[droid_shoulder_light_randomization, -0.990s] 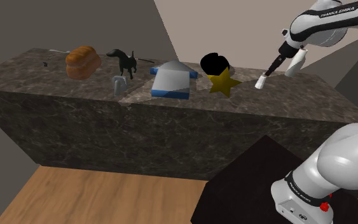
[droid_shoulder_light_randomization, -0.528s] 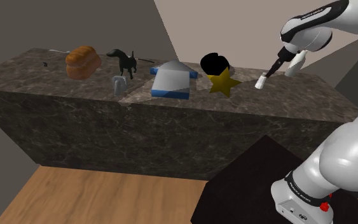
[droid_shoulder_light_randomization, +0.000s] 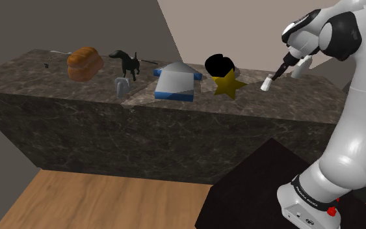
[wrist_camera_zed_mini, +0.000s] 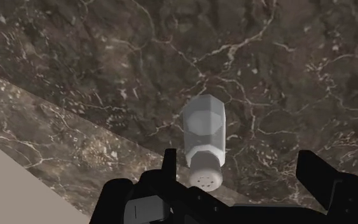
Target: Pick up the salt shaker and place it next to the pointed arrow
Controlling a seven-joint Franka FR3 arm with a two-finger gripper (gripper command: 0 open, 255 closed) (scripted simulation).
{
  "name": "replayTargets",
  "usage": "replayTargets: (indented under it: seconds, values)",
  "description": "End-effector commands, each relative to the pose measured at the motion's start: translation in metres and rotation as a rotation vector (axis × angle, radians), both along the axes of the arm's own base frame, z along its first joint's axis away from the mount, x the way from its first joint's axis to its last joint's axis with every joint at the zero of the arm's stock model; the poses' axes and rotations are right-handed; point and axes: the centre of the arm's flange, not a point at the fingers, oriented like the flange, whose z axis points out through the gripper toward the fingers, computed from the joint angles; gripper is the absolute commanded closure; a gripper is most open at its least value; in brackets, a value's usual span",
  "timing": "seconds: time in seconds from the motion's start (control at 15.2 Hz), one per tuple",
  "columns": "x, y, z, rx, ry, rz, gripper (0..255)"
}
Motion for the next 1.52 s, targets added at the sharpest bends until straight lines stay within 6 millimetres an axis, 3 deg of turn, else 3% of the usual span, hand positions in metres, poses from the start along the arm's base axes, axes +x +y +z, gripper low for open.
replayTargets:
  seconds: [0.0,0.46,0.99,1.06,1.45]
  values:
    - [0.007,-0.017,-0.010,0.003,-0.006,0.007,0]
    - [0.019,-0.017,-0.048,0.003,-0.006,0.007,0]
    - [0.019,-0.017,-0.048,0.003,-0.006,0.007,0]
    - [0.019,-0.017,-0.048,0.003,-0.006,0.007,255]
    - [0.018,-0.017,-0.048,0.003,-0.006,0.007,255]
